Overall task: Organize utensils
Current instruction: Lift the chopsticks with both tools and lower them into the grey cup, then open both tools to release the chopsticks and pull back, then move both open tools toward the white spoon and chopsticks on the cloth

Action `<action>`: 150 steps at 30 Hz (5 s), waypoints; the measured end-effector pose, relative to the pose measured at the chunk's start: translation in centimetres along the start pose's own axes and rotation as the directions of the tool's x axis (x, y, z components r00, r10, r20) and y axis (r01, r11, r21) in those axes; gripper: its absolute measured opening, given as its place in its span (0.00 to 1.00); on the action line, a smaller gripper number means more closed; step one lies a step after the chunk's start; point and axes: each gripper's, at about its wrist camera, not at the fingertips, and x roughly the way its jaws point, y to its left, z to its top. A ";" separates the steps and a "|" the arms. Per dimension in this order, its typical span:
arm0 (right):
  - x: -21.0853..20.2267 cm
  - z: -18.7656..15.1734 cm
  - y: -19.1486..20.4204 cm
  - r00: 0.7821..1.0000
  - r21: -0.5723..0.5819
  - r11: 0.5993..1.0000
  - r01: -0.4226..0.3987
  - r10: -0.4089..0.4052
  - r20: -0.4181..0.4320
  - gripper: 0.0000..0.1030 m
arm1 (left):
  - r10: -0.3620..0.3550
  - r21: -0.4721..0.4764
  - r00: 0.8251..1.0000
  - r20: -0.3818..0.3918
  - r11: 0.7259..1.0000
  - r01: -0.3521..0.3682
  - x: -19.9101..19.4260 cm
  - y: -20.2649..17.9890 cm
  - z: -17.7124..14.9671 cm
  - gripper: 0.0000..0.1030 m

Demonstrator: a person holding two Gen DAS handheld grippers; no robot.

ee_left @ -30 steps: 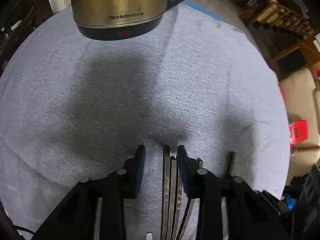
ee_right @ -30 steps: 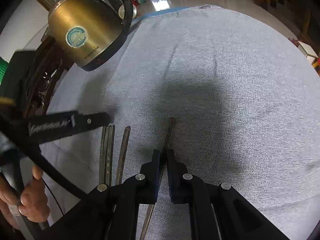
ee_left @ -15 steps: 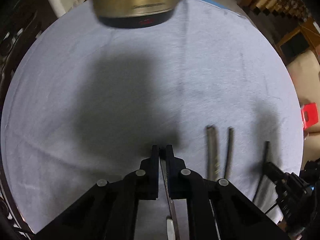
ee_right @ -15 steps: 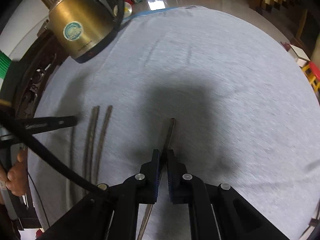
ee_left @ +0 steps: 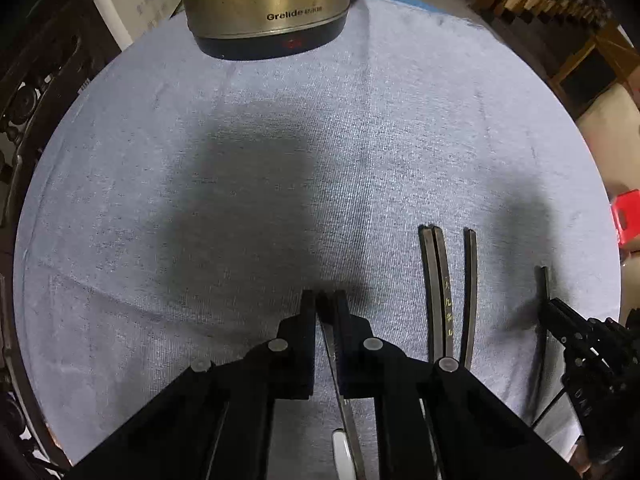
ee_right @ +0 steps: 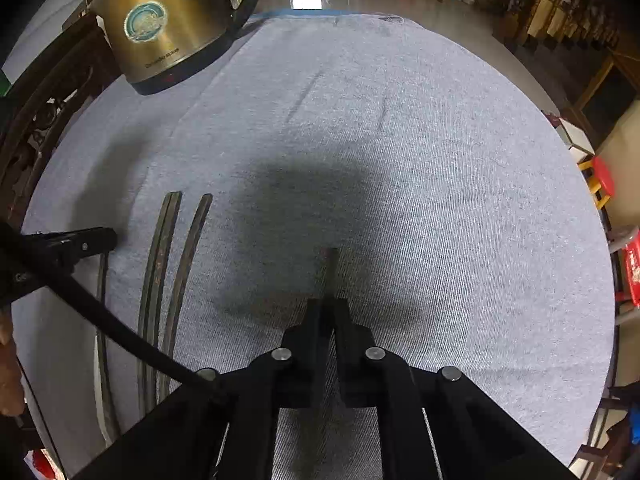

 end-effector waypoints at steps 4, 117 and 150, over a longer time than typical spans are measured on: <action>-2.7 -1.6 -1.0 0.994 0.017 0.998 -0.060 0.058 0.087 0.06 | 0.001 -0.028 0.995 0.103 1.000 0.002 -2.0 1.0 -2.1 0.08; -30.6 -40.5 -6.2 0.532 0.256 0.924 -0.283 -0.071 0.844 0.60 | 0.049 -0.189 0.772 0.633 0.978 0.093 -25.3 13.2 -42.6 0.67; -35.7 -46.8 -7.4 0.552 0.298 0.927 -0.227 -0.130 0.824 0.61 | 0.130 -0.199 0.733 0.668 0.980 0.007 -31.2 12.8 -49.4 0.74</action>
